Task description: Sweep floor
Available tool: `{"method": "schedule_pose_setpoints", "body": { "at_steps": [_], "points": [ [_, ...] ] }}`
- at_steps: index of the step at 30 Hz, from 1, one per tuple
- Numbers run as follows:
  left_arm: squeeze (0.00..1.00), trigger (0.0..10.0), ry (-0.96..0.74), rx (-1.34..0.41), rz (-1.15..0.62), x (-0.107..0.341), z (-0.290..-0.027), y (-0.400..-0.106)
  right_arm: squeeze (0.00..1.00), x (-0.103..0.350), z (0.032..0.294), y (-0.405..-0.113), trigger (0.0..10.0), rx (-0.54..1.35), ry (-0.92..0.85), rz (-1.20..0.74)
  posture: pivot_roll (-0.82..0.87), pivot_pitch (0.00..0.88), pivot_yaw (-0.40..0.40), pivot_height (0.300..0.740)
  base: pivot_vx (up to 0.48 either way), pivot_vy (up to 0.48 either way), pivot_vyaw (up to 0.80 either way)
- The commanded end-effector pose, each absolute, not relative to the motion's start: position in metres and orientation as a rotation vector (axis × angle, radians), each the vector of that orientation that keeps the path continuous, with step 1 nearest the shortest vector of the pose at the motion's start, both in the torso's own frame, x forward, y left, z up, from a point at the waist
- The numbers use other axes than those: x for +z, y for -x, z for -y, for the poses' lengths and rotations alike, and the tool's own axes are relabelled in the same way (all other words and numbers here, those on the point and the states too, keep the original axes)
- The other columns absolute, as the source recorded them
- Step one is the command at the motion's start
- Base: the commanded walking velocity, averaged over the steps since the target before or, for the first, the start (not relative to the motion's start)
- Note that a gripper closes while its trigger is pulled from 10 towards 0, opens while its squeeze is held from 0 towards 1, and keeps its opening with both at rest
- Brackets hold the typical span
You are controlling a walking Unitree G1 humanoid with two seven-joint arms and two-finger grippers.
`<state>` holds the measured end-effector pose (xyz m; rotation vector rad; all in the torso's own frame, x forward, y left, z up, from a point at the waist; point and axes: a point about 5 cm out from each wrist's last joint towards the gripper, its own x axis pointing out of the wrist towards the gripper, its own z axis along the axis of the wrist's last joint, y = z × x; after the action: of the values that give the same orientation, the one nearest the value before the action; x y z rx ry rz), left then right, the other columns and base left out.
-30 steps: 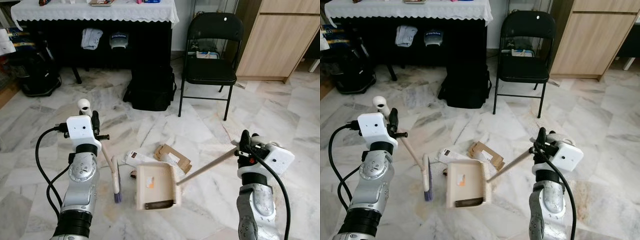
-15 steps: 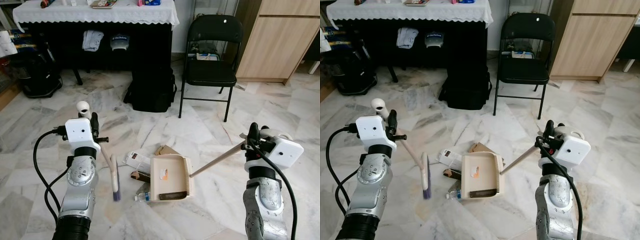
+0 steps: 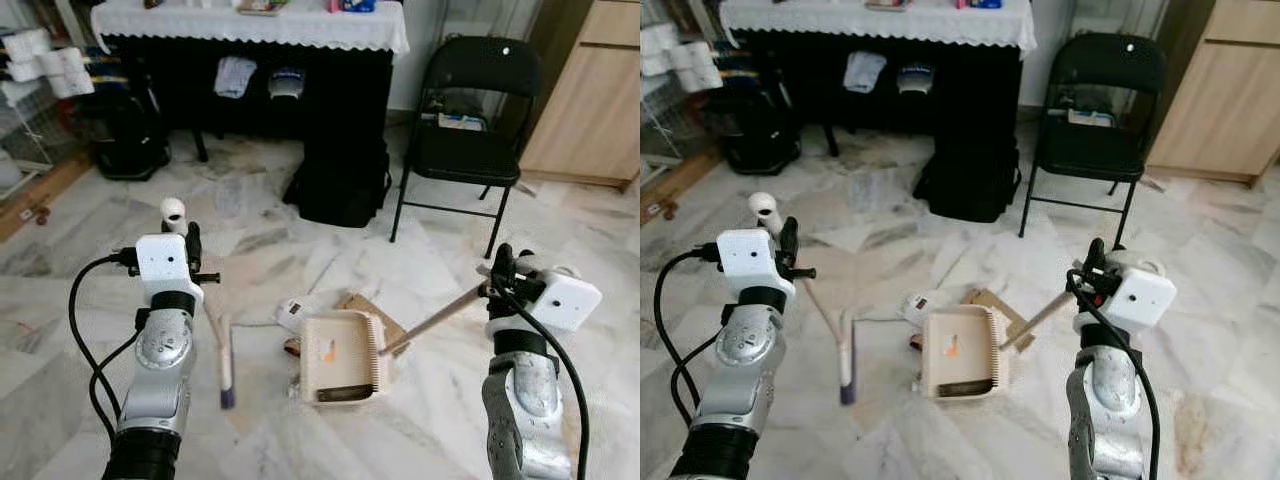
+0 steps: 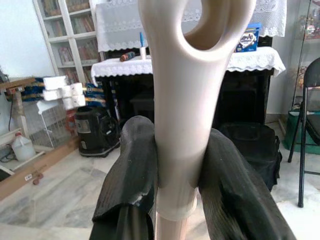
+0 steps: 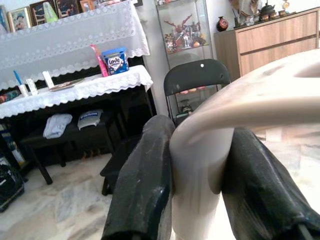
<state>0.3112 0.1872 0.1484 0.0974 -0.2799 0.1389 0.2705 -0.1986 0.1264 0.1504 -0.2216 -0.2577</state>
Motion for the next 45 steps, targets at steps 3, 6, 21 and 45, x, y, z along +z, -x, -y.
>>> {"method": "schedule_pose_setpoints", "body": {
  "at_steps": [3, 6, 21, 45],
  "points": [
    [0.00, 10.0, -0.130, 0.112, 0.338, 0.162, -0.184, -0.312, 0.00, 0.139, 0.200, -0.273, 10.0, -0.262, -0.158, 0.275, 0.05, 0.000, 0.027, 0.740, 0.000, 0.000, 0.00],
    [0.00, 10.0, -0.130, 0.103, 0.346, 0.163, -0.183, -0.312, 0.00, 0.140, 0.199, -0.274, 10.0, -0.261, -0.164, 0.278, 0.05, 0.000, 0.025, 0.740, 0.000, 0.000, 0.00],
    [0.00, 10.0, -0.126, 0.076, 0.354, 0.164, -0.178, -0.311, 0.00, 0.141, 0.200, -0.275, 10.0, -0.265, -0.175, 0.279, 0.05, 0.000, 0.028, 0.740, 0.000, -0.302, 0.00],
    [0.00, 10.0, -0.129, 0.044, 0.361, 0.167, -0.173, -0.313, 0.00, 0.142, 0.194, -0.278, 10.0, -0.253, -0.195, 0.276, 0.05, 0.000, 0.032, 0.740, 0.000, -0.303, 0.00]
  ]
}}
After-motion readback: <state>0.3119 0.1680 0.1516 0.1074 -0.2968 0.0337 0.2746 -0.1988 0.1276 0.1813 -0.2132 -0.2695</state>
